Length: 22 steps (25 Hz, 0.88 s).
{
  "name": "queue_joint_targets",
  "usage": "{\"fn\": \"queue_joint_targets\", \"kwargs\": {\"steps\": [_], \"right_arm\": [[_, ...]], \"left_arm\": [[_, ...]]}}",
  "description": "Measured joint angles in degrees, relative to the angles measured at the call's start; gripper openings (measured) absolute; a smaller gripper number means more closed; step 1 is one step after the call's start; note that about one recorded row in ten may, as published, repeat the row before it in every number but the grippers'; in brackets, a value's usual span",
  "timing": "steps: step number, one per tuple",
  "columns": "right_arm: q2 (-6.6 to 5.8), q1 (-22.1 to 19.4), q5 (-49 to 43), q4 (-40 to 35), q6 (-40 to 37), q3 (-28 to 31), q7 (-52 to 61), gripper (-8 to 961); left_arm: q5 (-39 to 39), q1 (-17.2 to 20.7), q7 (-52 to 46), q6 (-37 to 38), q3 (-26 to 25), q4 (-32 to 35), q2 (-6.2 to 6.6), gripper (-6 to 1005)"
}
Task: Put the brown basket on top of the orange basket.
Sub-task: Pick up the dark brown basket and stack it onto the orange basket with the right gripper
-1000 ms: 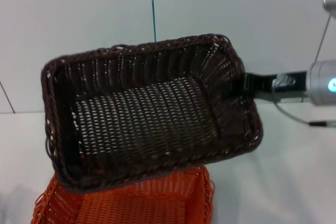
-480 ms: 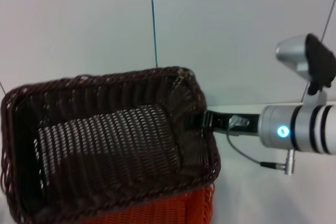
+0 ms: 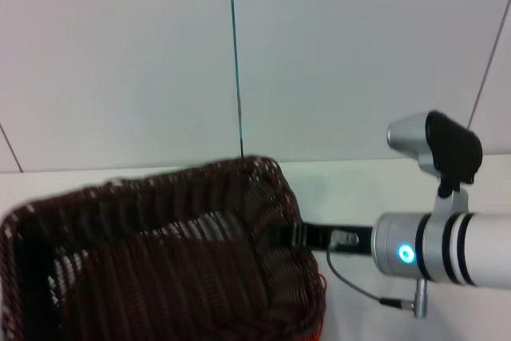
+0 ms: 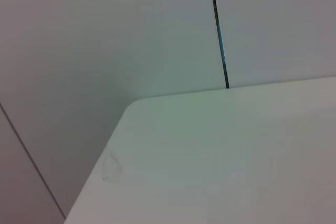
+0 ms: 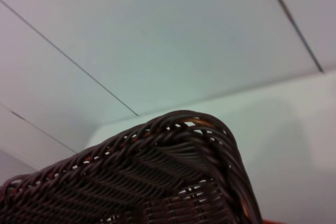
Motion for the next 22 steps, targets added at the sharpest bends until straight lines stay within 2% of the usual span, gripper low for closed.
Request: {"fn": "queue_joint_targets", "kwargs": {"steps": [9, 17, 22], "right_arm": [[-0.08, 0.92, -0.79, -6.77, -3.72, -1.52, -0.02, 131], [0.07, 4.56, -2.22, -13.86, -6.23, -3.25, -0.03, 131], [-0.13, 7.95, -5.26, -16.40, -4.32, -0.84, -0.04, 128]], "left_arm": [[0.00, -0.15, 0.10, 0.00, -0.02, 0.03, 0.00, 673], [0.00, -0.21, 0.21, 0.14, -0.03, -0.09, 0.00, 672], [0.00, -0.28, 0.25, 0.18, 0.11, -0.02, 0.00, 672]]}}
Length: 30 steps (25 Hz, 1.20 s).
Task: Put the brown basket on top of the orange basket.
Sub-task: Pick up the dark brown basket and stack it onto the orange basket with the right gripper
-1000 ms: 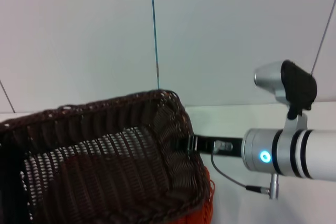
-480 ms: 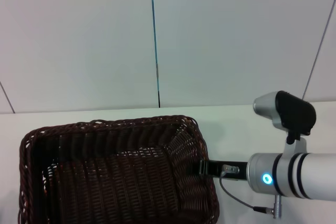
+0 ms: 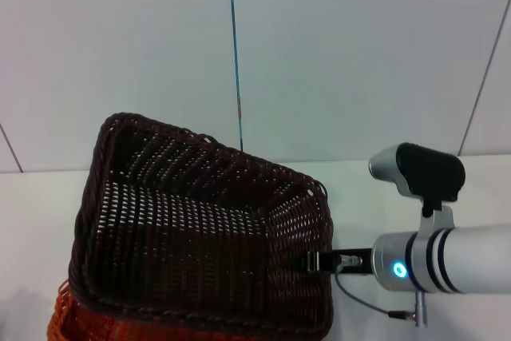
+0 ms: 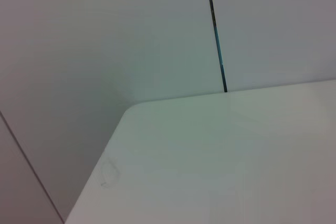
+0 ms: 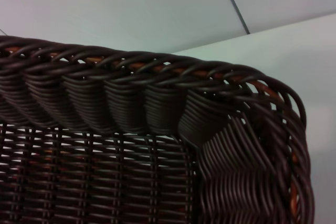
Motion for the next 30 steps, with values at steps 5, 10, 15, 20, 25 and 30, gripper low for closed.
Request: {"fn": "queue_joint_targets", "kwargs": {"steps": [5, 10, 15, 20, 25, 30], "right_arm": [[0.05, 1.69, -2.52, 0.47, 1.69, 0.96, -0.03, 128], [0.01, 2.64, -3.42, 3.05, 2.87, 0.62, -0.06, 127], [0.36, 2.57, -6.54, 8.14, 3.99, -0.29, -0.01, 126], [1.02, 2.27, -9.77, 11.85, 6.96, 2.93, 0.27, 125], [0.67, 3.51, -10.25, 12.75, 12.19, 7.47, 0.31, 126], [0.53, 8.45, -13.56, 13.10, 20.06, 12.77, 0.30, 126]], "left_arm": [[0.00, 0.13, 0.01, 0.14, 0.09, 0.02, 0.00, 672], [0.00, 0.22, 0.04, 0.17, 0.06, 0.03, 0.00, 671], [0.00, 0.15, 0.92, 0.04, 0.00, 0.04, 0.00, 671], [0.00, 0.24, 1.32, -0.11, -0.05, -0.18, 0.00, 671], [0.00, 0.50, 1.39, -0.15, -0.14, -0.23, 0.00, 670], [0.00, 0.30, 2.29, -0.18, -0.09, -0.08, -0.03, 670]]}}
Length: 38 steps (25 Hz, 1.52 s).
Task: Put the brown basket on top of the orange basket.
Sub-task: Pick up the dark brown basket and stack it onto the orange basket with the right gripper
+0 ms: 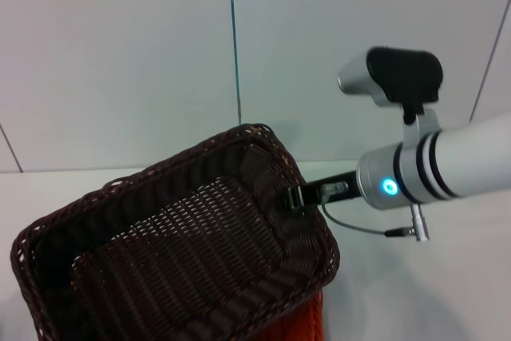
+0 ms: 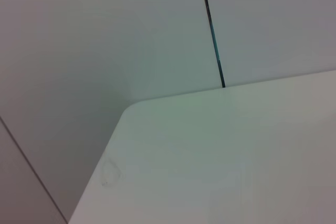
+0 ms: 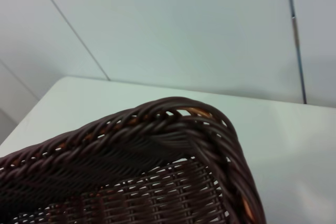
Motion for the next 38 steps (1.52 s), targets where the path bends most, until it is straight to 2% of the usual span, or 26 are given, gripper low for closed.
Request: {"fn": "queue_joint_targets", "kwargs": {"steps": [4, 6, 14, 22, 31, 36, 38], "right_arm": [[0.04, 4.59, -0.30, -3.24, 6.59, 3.87, 0.00, 126], [0.25, 5.88, -2.11, -4.24, 8.37, 3.40, 0.01, 126], [0.34, 4.83, -3.17, -7.82, 8.52, 0.91, 0.05, 124], [0.13, 3.33, -3.25, -8.02, 8.82, 0.88, 0.07, 122], [-1.22, 3.53, -3.68, -13.14, 9.38, 2.53, -0.76, 120], [-1.11, 3.66, -4.95, -12.88, 9.62, 2.47, -1.08, 163], [-1.06, 3.73, -4.91, -11.59, 9.31, 2.27, -1.09, 224]], "left_arm": [[0.00, 0.14, 0.48, 0.00, 0.11, -0.28, -0.09, 670], [0.00, 0.25, 0.53, -0.01, 0.08, -0.34, -0.12, 670], [0.00, 0.64, 0.59, 0.00, 0.08, -0.56, -0.08, 669], [0.00, 0.60, 0.62, 0.00, 0.27, -0.54, -0.06, 669], [0.00, 0.47, 0.62, 0.00, 0.03, -0.50, -0.13, 670], [0.00, 0.03, 0.62, 0.00, -0.05, -0.57, -0.08, 671], [0.00, -0.01, 0.62, 0.00, -0.05, -0.59, -0.07, 671]]}}
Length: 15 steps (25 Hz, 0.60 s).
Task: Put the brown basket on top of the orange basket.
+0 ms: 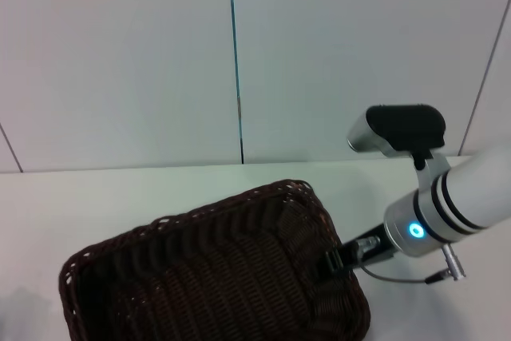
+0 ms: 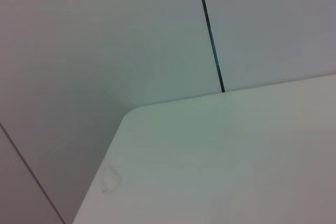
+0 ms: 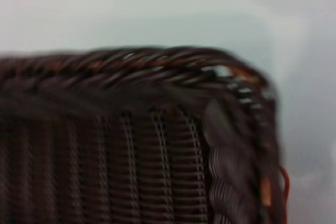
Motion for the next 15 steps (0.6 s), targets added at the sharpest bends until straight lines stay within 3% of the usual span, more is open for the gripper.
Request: {"fn": "queue_joint_targets", "kwargs": {"steps": [15], "right_arm": [[-0.11, 0.25, -3.86, 8.65, 0.19, 1.04, -0.28, 576]], "left_arm": [[-0.41, -0.72, -3.18, 0.70, -3.82, -0.86, -0.25, 674]]}}
